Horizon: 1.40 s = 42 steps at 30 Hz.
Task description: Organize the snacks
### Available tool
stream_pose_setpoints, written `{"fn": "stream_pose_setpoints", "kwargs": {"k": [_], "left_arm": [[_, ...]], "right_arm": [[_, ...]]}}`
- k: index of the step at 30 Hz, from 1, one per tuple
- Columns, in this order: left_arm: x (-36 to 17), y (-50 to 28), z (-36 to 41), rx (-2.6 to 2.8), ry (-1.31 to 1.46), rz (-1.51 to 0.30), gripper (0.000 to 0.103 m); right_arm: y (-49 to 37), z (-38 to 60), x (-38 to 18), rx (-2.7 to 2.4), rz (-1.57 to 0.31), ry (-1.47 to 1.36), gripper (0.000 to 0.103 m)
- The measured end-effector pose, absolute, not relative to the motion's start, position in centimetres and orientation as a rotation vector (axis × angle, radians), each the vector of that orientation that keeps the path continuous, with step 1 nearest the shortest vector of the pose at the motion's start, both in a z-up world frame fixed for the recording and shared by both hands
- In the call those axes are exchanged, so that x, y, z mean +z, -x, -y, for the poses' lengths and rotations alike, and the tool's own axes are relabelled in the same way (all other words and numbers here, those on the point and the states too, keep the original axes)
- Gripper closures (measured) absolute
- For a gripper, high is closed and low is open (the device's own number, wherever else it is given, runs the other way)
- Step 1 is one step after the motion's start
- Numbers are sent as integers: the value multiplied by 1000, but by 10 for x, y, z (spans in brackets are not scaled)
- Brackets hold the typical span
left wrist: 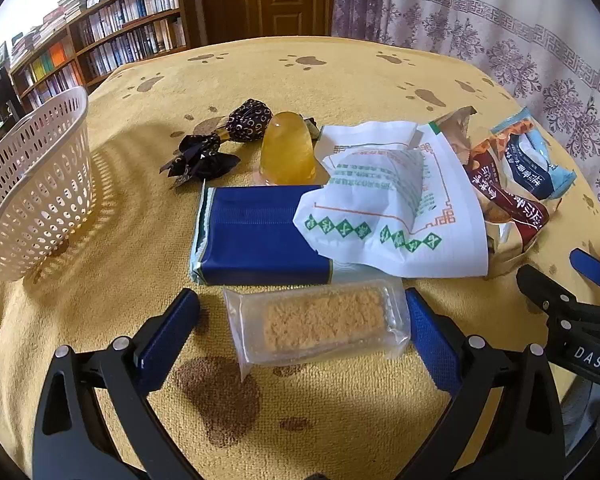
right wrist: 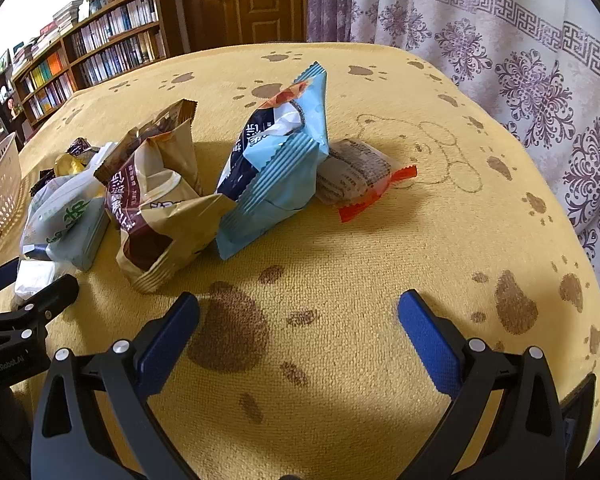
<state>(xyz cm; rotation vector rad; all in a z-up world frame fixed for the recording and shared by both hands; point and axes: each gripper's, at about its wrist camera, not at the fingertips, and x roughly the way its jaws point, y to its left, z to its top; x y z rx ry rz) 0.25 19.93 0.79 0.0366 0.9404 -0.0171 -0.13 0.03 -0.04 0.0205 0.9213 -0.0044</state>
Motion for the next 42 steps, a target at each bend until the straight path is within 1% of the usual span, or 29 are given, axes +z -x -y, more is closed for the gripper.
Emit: {"fn": "stream_pose_setpoints", "kwargs": {"k": [11,20,23,28,38,42], "left_arm": [[9,1,-202,-32,-33,-930,2],[14,7,-212,-42,22,-899,2],[17,8,-217,-48,46,-889,2],[24,13,-221,-50,48,-864,2],[71,37,-217,-147,9,-734,2],[81,36,-216,-191,15,-719,2]], "right_arm": [[-1,1,0,34,-935,-13,5],[4,17,5,138,-920,-82,5],[5,21,9,169,-920,-107,5],[11,26,25,196,-869,-145,5],[24,27,50,219,-773,-156,5],[24,30,53,215,-762,-176,5]]}}
